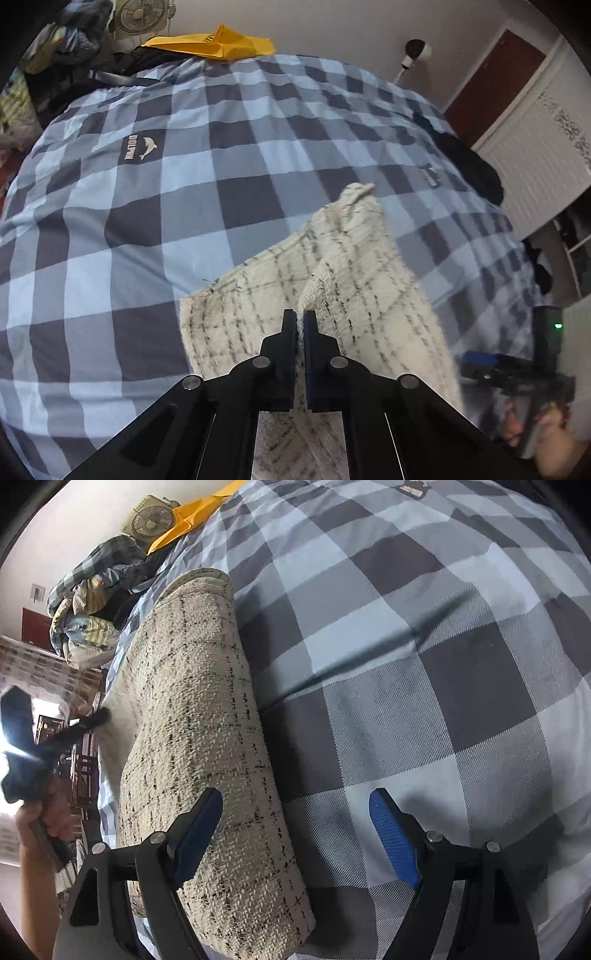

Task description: Fold small clothes

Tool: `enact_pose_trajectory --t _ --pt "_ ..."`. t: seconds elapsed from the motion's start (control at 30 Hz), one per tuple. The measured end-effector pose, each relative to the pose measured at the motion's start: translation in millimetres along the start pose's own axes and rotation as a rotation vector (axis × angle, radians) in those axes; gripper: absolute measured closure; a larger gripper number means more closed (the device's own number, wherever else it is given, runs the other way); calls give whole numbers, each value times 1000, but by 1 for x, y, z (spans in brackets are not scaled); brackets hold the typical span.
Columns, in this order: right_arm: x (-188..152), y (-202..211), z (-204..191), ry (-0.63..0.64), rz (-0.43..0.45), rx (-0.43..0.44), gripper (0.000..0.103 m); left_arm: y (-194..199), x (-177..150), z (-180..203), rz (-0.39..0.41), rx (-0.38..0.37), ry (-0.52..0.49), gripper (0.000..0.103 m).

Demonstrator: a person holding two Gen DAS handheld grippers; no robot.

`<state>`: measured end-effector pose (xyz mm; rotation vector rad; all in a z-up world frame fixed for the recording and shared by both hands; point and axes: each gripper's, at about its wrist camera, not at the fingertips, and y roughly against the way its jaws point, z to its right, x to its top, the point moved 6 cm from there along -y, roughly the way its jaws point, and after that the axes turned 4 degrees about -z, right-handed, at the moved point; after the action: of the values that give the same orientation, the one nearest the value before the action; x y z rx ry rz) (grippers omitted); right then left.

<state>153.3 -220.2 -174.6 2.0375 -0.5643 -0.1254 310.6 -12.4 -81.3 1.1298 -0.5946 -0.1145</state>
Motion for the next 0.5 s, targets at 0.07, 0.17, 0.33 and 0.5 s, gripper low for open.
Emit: enact_pose_trajectory --t 0.07,0.17,0.33,0.5 --pt "-1 0 -2 8 4 -2 23 8 -1 2 25 59 -27 100" --pt "-1 1 -2 7 6 -2 23 21 12 3 100 116 -29 100" --pt "2 -2 2 -3 4 0 23 10 30 -20 100 291 5 100" --pt "2 -3 2 1 -8 3 23 -27 22 -80 20 423 150 103"
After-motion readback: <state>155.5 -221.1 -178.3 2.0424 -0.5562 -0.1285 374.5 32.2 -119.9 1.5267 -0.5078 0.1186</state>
